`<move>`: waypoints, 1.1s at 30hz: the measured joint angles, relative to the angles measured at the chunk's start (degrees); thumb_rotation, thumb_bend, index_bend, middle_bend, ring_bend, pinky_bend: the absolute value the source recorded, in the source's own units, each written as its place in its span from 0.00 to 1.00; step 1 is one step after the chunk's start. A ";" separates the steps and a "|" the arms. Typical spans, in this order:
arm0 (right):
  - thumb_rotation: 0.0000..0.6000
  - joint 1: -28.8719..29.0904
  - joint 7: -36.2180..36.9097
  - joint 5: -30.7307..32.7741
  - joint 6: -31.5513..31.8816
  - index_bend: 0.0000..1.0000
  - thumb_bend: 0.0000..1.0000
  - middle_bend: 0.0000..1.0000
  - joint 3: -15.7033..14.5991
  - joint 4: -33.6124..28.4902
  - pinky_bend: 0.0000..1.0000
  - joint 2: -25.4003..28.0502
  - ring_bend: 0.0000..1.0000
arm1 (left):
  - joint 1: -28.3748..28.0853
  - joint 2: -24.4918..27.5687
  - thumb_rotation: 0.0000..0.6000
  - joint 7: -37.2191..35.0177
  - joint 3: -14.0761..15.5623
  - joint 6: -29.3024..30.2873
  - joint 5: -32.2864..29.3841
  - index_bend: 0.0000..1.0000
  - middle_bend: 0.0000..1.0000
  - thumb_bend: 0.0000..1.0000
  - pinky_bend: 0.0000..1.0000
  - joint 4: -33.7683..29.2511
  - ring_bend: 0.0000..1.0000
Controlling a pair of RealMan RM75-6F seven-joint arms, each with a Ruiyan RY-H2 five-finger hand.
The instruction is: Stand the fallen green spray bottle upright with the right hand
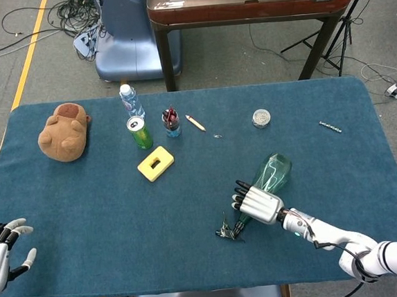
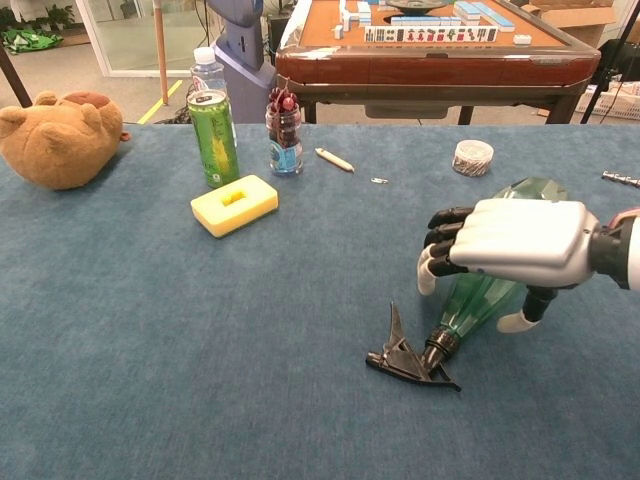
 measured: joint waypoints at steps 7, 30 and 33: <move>1.00 0.39 0.28 0.60 -0.68 0.40 0.23 0.28 -0.09 1.35 0.10 -1.22 0.15 | -0.01 -0.09 1.00 -0.25 -0.07 -0.09 -0.08 0.37 0.25 0.33 0.14 0.33 0.21; 1.00 -0.83 14.03 4.79 6.87 0.68 0.35 0.43 4.89 -0.58 0.17 -0.37 0.27 | -0.13 -0.12 1.00 0.16 -0.11 -0.52 -0.25 0.37 0.25 0.33 0.14 0.21 0.21; 1.00 -1.40 19.88 6.63 8.29 0.68 0.35 0.43 6.44 -1.49 0.17 0.41 0.28 | -0.16 -0.12 1.00 0.24 -0.11 -0.57 -0.25 0.37 0.25 0.33 0.14 0.17 0.21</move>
